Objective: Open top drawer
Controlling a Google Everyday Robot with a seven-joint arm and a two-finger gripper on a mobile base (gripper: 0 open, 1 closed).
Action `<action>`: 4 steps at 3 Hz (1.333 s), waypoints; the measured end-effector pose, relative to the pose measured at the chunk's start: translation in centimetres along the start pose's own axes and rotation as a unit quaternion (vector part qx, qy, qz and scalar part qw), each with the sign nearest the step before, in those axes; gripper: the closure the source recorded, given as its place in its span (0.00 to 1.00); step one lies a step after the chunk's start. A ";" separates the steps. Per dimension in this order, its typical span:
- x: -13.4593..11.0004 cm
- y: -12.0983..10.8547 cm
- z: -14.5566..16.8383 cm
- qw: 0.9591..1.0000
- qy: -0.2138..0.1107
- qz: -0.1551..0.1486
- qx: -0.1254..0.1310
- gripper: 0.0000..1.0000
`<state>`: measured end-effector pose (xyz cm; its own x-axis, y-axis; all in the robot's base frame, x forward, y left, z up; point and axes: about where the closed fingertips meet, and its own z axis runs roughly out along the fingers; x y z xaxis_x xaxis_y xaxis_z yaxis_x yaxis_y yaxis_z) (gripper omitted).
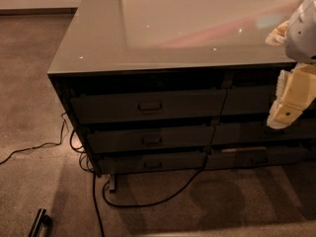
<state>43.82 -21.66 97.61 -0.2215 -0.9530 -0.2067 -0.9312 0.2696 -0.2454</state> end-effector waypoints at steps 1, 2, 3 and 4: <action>0.0 0.0 0.0 1.000 0.000 0.000 0.000 0.00; -0.5 -0.2 1.0 1.000 -0.023 -0.011 -0.007 0.00; -2.5 -1.0 5.0 0.998 -0.038 -0.045 -0.032 0.00; -5.5 -1.6 10.4 0.992 -0.030 -0.110 -0.062 0.00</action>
Offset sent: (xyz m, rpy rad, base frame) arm 0.0136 0.0116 -0.0236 0.0968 0.0183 0.0838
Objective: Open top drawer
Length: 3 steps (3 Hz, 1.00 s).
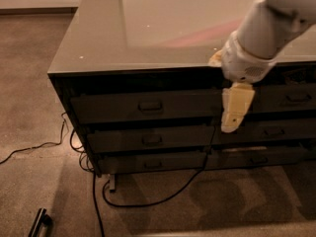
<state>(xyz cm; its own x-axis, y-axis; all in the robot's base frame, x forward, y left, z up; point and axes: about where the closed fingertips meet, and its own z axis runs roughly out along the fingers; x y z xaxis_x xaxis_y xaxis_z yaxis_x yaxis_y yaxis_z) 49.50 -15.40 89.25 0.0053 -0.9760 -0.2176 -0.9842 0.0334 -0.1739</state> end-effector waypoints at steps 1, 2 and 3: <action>-1.5 -1.9 5.5 0.999 0.022 -0.034 -0.032 0.00; -0.6 -1.8 6.8 0.999 -0.016 -0.025 -0.044 0.00; 0.1 -1.7 7.7 0.997 -0.049 -0.017 -0.055 0.00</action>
Offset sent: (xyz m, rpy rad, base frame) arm 0.0212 0.0192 -0.0352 -0.0422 0.0364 0.0533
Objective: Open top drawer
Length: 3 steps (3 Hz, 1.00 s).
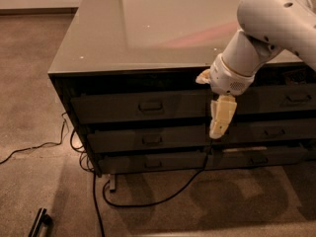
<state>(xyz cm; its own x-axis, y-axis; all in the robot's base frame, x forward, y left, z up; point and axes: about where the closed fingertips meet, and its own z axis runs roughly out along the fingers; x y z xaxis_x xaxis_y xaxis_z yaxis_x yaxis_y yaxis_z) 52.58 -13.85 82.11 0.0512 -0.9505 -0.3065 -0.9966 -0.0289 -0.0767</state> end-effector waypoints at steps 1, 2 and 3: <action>-0.9 -2.5 2.8 0.999 -0.044 -0.011 -0.007 0.00; -2.9 -4.7 5.0 0.997 -0.067 -0.034 -0.011 0.00; -6.0 -6.0 7.0 0.995 -0.077 -0.068 -0.015 0.00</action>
Offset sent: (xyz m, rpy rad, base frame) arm 0.0756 0.0737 -0.0471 0.1769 -0.0099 0.1362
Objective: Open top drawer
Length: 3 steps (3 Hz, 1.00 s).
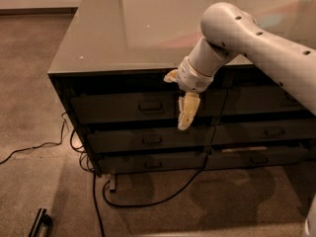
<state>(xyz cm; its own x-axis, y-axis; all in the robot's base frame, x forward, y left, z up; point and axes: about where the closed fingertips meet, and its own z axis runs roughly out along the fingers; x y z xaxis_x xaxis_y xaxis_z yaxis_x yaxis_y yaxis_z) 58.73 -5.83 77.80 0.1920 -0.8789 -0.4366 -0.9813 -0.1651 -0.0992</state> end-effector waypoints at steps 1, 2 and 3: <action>-0.1 -0.2 0.5 1.000 0.005 -0.003 -0.001 0.00; -0.6 -0.8 2.1 1.000 0.021 -0.014 -0.003 0.00; 0.0 -2.6 5.0 0.999 0.016 -0.013 -0.027 0.00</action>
Offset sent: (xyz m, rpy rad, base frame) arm 0.0147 0.0286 -0.0249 -0.0845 -0.0357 0.0418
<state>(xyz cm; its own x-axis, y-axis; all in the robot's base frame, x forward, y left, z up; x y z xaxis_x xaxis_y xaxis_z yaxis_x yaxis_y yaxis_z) 61.39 -3.14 73.63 0.2184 -0.8874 -0.4060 -0.9753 -0.2119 -0.0616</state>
